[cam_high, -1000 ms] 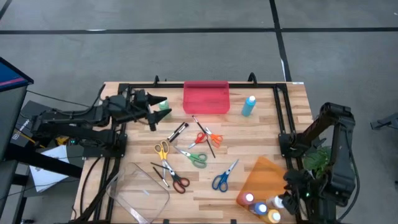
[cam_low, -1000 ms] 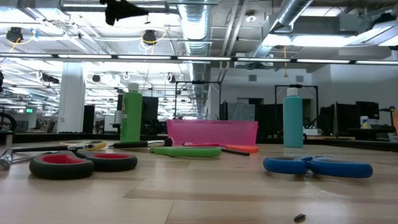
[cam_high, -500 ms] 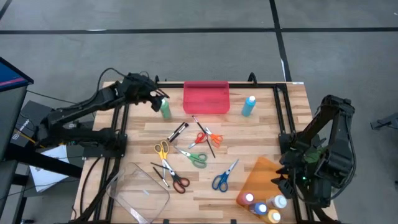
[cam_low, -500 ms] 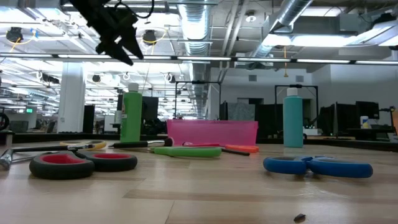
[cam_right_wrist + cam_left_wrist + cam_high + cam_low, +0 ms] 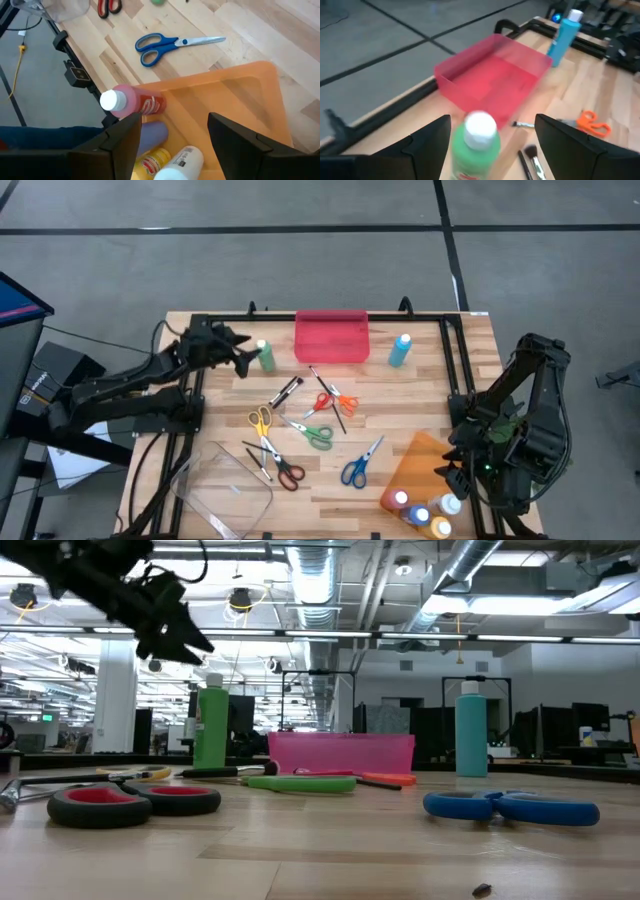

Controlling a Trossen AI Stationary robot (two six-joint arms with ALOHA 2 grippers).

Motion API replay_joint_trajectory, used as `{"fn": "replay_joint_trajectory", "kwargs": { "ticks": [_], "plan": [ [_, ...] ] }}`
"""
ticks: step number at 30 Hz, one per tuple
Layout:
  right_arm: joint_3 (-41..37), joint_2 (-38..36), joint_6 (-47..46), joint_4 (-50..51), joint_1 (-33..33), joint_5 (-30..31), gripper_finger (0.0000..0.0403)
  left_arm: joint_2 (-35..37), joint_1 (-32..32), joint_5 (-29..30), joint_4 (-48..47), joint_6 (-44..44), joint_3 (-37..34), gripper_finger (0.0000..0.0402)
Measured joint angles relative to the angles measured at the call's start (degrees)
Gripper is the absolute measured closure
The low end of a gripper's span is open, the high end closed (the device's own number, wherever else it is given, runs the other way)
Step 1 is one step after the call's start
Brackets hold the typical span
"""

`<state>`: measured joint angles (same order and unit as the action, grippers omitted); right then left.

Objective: Pick & Place Paint Supplies
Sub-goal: Put the green paint bottle into the orange bin

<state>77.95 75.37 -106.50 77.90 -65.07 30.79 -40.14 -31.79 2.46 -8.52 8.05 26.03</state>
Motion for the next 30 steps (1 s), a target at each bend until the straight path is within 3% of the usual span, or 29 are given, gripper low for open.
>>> {"fn": "replay_joint_trajectory", "kwargs": {
  "ticks": [9,15,19,26,30],
  "plan": [
    [0.0,0.02,0.47,-0.18,2.75,1.05,0.0177,1.53,4.13,0.43,3.61,1.67,-11.21,0.0116],
    [0.0,0.02,0.59,-0.17,3.0,1.04,0.0177,1.49,4.11,8.08,6.29,1.72,-15.86,0.0116],
    [0.0,0.02,0.61,-0.17,2.98,1.04,0.0177,1.49,4.09,10.08,6.52,1.68,-17.23,0.0116],
    [0.0,0.02,0.59,0.97,2.98,1.04,0.0177,1.41,4.08,9.47,8.64,2.22,-17.43,0.0116],
    [0.0,0.04,0.5,0.99,2.98,1.04,0.0177,1.1,4.07,7.76,19.22,-1.52,-21.56,0.0116]
  ]
}}
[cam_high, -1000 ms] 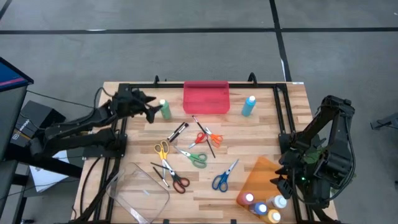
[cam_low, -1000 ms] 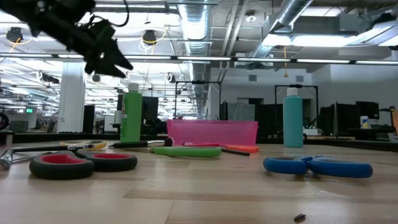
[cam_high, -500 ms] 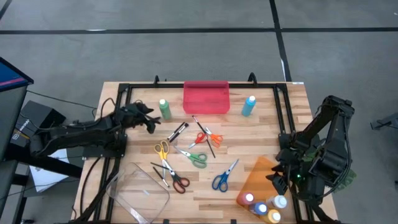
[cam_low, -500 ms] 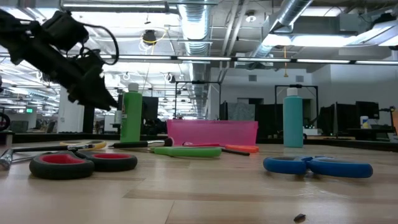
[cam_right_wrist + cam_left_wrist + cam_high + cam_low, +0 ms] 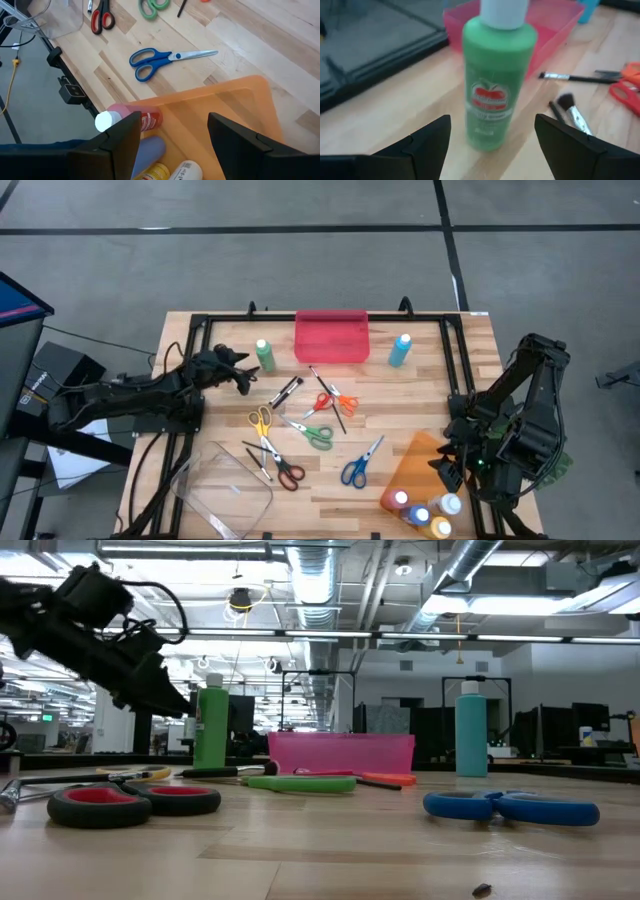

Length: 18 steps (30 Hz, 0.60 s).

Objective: Pick & Place Paint Supplies
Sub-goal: Put the green paint bottle into the orange bin

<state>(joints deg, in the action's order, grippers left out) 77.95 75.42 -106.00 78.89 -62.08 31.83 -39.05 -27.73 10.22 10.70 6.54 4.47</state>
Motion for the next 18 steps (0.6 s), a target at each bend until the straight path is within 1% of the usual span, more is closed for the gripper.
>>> {"fn": "replay_joint_trajectory", "kwargs": {
  "ticks": [2,3,5,8,10,14,18],
  "plan": [
    [0.0,0.0,-0.05,-0.04,0.0,0.01,0.0177,0.02,0.0,-2.44,5.5,-0.1,-2.99,0.0116],
    [0.0,0.0,-0.07,-0.05,0.0,-0.02,0.0177,-0.02,0.01,-3.39,6.26,0.04,-4.04,0.0116],
    [0.0,0.0,-0.07,-0.13,0.0,-0.02,0.0177,-0.17,0.02,-4.63,4.5,0.03,-4.08,0.0116],
    [0.02,0.0,-0.04,-0.05,0.0,-0.02,0.0177,-1.0,0.0,-4.7,7.07,-2.04,-4.08,0.0116],
    [0.04,0.0,-0.07,0.17,0.0,-0.02,0.0177,-1.68,0.0,-4.7,10.65,-2.89,-4.08,0.0116],
    [0.04,0.0,-0.07,0.22,0.0,0.01,0.0177,-3.51,0.01,-5.84,15.72,-1.48,-4.08,0.0115],
    [0.04,0.0,-0.06,0.43,0.0,1.91,0.0177,-5.74,-0.1,-5.55,17.16,-1.52,-4.08,0.0095]
  ]
}}
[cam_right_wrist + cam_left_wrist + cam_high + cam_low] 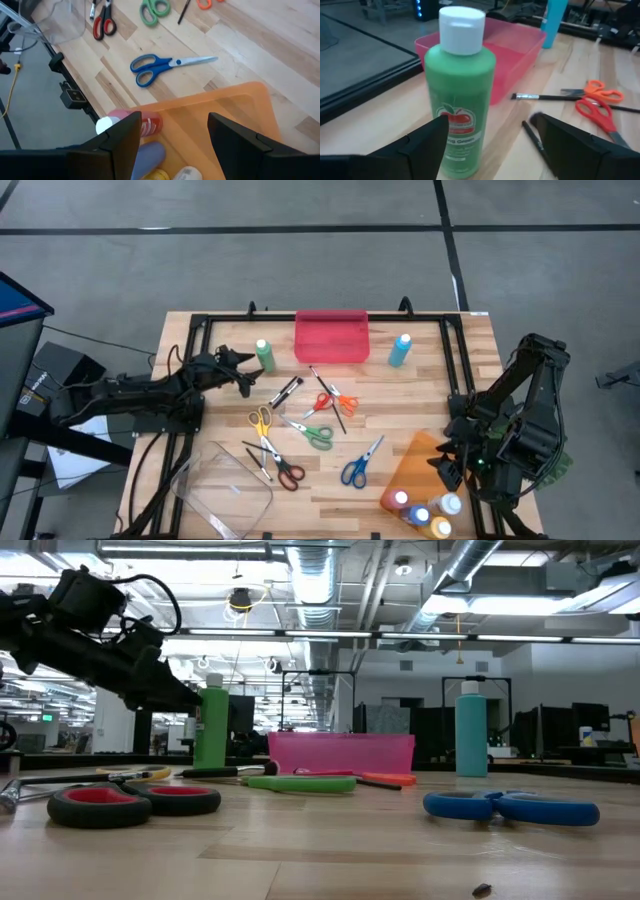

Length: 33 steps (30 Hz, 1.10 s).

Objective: Pick & Place Paint Supplies
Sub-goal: Put the green paint bottle into the orange bin

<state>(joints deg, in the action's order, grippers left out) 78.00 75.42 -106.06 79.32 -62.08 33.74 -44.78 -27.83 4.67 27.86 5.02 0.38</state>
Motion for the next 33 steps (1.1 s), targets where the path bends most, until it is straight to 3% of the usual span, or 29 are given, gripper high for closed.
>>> {"fn": "replay_joint_trajectory", "kwargs": {
  "ticks": [8,18,33],
  "plan": [
    [0.0,0.0,0.02,-0.01,-0.02,1.25,0.0177,-4.81,-0.93,9.01,1.67,2.85,0.0,0.0056],
    [0.0,0.0,0.17,1.39,-0.02,1.26,0.0177,-12.52,-0.97,5.48,7.77,2.9,-0.02,0.0032],
    [0.0,0.0,0.15,2.15,-0.02,1.27,0.0177,-25.26,-0.97,9.96,24.97,2.78,-0.02,0.0034]
  ]
}}
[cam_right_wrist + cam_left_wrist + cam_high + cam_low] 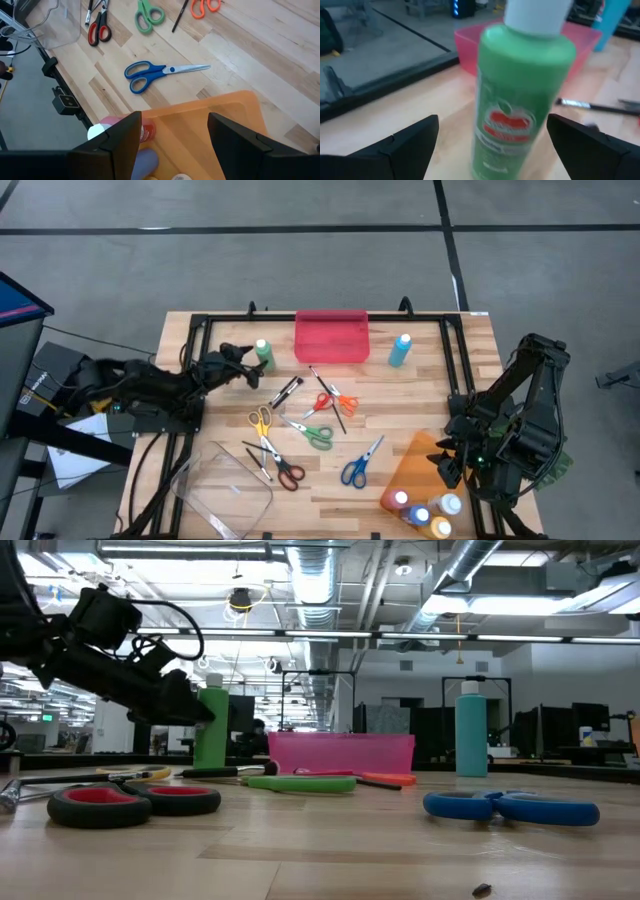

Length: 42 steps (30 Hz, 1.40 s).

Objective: Pick & Place Paint Supplies
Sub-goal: Put the green paint bottle into the orange bin

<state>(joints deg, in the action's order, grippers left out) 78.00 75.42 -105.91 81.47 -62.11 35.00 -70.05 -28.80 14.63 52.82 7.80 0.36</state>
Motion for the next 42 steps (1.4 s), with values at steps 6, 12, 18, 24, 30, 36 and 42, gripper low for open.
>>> {"fn": "replay_joint_trajectory", "kwargs": {
  "ticks": [6,12,18,24,30,36,42],
  "plan": [
    [0.0,0.0,-0.02,0.0,0.0,0.0,0.0177,-3.87,0.0,0.48,2.25,0.0,0.0,0.0041],
    [0.0,0.0,-0.13,0.0,0.0,0.0,0.0177,-8.1,0.0,0.5,6.97,-0.01,-0.02,0.0045],
    [0.0,0.0,-0.11,0.0,0.0,0.0,0.0177,-13.95,0.0,0.57,14.4,0.01,-0.02,0.0046],
    [0.0,0.0,-0.09,0.0,0.0,0.0,0.0177,-18.93,0.0,0.57,21.1,0.08,0.13,0.0046],
    [0.0,0.0,-0.05,0.02,0.0,0.0,0.0177,-23.29,0.01,-1.49,21.56,0.06,2.44,0.0046],
    [-0.02,0.0,-0.09,-0.02,0.0,-0.01,0.0177,-25.74,0.74,-2.38,21.89,0.02,4.06,0.0046],
    [-0.02,0.0,-0.11,-0.02,0.0,0.0,0.0177,-25.74,0.74,-2.32,21.89,-1.43,4.07,0.0071]
  ]
}}
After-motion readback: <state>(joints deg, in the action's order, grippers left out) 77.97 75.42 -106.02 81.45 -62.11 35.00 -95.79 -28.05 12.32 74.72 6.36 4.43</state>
